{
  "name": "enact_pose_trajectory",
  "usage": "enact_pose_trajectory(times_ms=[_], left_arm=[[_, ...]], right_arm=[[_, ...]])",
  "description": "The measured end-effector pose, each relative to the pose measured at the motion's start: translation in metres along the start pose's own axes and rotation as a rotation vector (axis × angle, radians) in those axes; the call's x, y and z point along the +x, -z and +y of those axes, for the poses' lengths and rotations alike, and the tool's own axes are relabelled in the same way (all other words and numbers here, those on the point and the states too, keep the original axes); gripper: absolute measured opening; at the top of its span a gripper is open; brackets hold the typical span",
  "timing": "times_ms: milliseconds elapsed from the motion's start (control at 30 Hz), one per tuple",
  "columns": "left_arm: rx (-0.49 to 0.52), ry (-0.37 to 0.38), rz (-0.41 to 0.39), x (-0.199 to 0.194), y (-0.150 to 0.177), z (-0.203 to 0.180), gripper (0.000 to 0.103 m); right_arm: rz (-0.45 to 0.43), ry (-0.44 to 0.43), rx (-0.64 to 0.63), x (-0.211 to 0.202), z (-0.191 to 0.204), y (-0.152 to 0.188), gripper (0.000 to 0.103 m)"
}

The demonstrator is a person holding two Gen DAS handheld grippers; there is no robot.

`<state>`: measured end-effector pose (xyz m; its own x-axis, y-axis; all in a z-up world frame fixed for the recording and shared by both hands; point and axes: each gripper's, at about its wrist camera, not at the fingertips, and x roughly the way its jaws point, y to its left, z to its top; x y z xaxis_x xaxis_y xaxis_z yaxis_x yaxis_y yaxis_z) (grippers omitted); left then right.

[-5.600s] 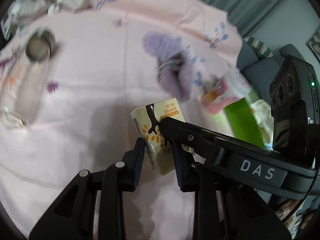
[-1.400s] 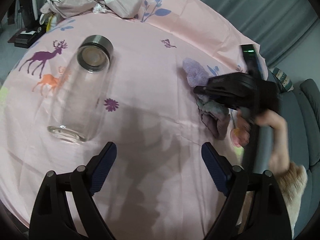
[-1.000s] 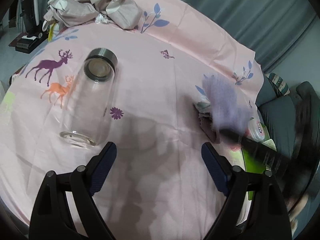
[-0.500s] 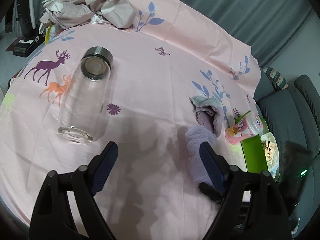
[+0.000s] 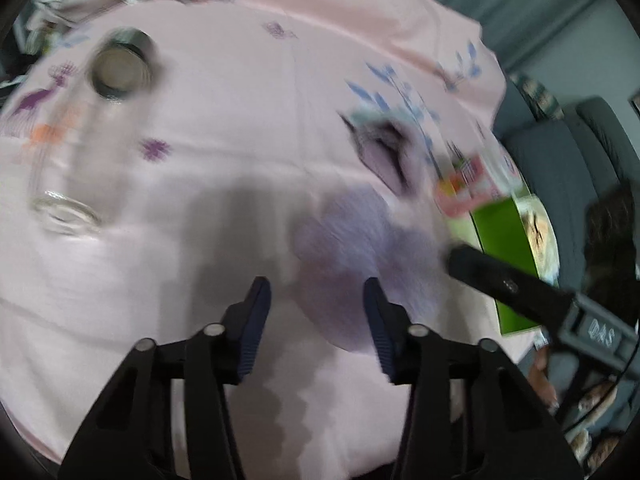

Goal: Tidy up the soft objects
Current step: 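Grasp the purple mesh bath puff with the right gripper and lift, then carry the bath puff into the green box and open the right gripper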

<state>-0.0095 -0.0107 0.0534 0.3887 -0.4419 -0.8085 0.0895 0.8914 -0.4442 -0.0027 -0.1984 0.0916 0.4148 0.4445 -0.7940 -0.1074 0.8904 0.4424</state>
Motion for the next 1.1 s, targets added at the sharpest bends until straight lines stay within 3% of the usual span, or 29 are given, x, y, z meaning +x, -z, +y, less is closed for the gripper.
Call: enact_pose_trajectory(times_ms=[200,333,433,500,600,833,967,1100], left_arm=[[0.005,-0.008,0.079,0.032,0.007,-0.007,0.028],[0.013,-0.018,0.062,0.039,0.006,-0.011,0.02],[0.029,-0.001,0.047,0.04,0.003,-0.015,0.011],[0.047,-0.007,0.038,0.041,0.004,-0.022,0.01],[0.1,-0.027,0.0,0.032,0.002,-0.039,0.009],[0.234,0.059,-0.138,-0.022,-0.015,-0.094,0.008],[0.362,0.106,-0.223,-0.045,-0.031,-0.151,0.008],[0.457,0.162,-0.244,-0.044,-0.049,-0.207,0.008]], right_arm=[[0.083,0.079,0.02,0.038,-0.006,0.002,0.074],[0.112,0.084,0.019,0.054,-0.009,0.005,0.071],[0.112,0.058,-0.021,0.059,-0.003,0.005,0.046],[0.113,0.045,-0.005,0.062,-0.006,0.005,0.032],[0.079,-0.001,0.005,0.052,-0.006,0.005,0.022],[-0.132,-0.058,-0.017,-0.028,0.002,-0.005,0.021],[-0.296,-0.069,-0.012,-0.092,-0.004,-0.018,0.021],[-0.42,-0.04,0.046,-0.141,-0.033,-0.036,0.021]])
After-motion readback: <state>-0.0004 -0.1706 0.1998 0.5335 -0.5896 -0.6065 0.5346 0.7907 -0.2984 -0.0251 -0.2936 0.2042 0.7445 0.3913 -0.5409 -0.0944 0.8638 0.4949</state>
